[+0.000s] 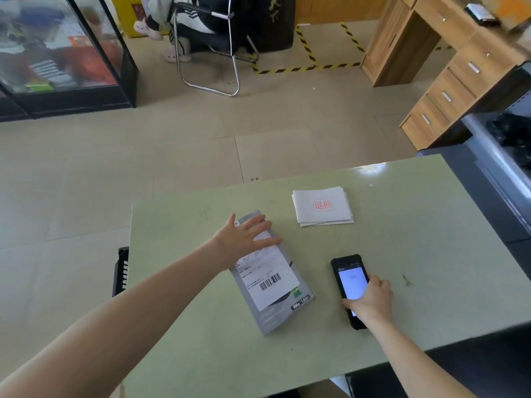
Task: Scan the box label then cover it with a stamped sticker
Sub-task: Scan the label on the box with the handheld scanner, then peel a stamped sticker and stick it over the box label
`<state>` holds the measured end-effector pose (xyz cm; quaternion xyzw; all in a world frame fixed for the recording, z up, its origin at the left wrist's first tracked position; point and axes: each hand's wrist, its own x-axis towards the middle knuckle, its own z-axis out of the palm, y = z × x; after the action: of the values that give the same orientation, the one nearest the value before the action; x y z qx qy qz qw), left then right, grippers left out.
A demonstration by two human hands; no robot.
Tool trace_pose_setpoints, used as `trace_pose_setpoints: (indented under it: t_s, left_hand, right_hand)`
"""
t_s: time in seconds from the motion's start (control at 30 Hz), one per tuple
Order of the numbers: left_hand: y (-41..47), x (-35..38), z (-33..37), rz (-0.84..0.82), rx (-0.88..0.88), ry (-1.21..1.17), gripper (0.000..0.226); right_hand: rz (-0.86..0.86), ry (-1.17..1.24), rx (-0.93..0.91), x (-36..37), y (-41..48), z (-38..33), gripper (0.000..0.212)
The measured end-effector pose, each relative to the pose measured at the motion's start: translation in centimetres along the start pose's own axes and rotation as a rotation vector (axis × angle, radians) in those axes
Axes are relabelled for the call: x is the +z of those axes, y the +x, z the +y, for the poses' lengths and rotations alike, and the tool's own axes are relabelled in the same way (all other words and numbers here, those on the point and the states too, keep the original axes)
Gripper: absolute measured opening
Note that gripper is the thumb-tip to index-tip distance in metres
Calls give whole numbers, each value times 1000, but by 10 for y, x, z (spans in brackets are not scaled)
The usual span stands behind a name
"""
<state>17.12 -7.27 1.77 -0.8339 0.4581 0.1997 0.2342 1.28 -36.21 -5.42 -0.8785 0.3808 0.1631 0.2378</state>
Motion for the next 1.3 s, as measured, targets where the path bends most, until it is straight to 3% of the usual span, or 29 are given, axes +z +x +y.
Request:
trace_pose_setpoints:
  t_s: [0.17,0.27,0.37,0.5,0.6,0.77,0.9,1.1,1.17,1.3]
  left_hand:
    - [-10,9,4,97,-7,-51,113]
    - [-25,22,9,167,-80,-206,105]
    - [-45,40,22,376,-307,-648,91]
    - [-63,62,60,647,-731,-1326,62]
    - [-70,65,89,550,-835,-1807,58]
    - [-79,54,116,368,-696,-2248,62]
    - [-87,49,112,314,-634,-2352,59]
    - [-89,53,96,266,-583,-2300,53]
    - [-86,55,94,282,-632,-2229,52]
    - [-70,51,82,486,-840,-1906,49]
  right_hand:
    - [-11,-117,30,-2,-7,-7,81]
    - [108,-215,-72,-3,-16,-18,73]
    - [105,90,-293,1,-27,-44,52]
    - [-251,334,-330,11,-49,-81,50]
    - [-360,353,-318,20,-67,-92,53]
    - [-361,382,-274,28,-90,-94,50]
    - [-383,467,-240,32,-107,-95,51]
    - [-420,521,-218,36,-115,-92,51]
    - [-431,485,-211,33,-110,-89,52]
    - [-341,433,-212,15,-84,-86,48]
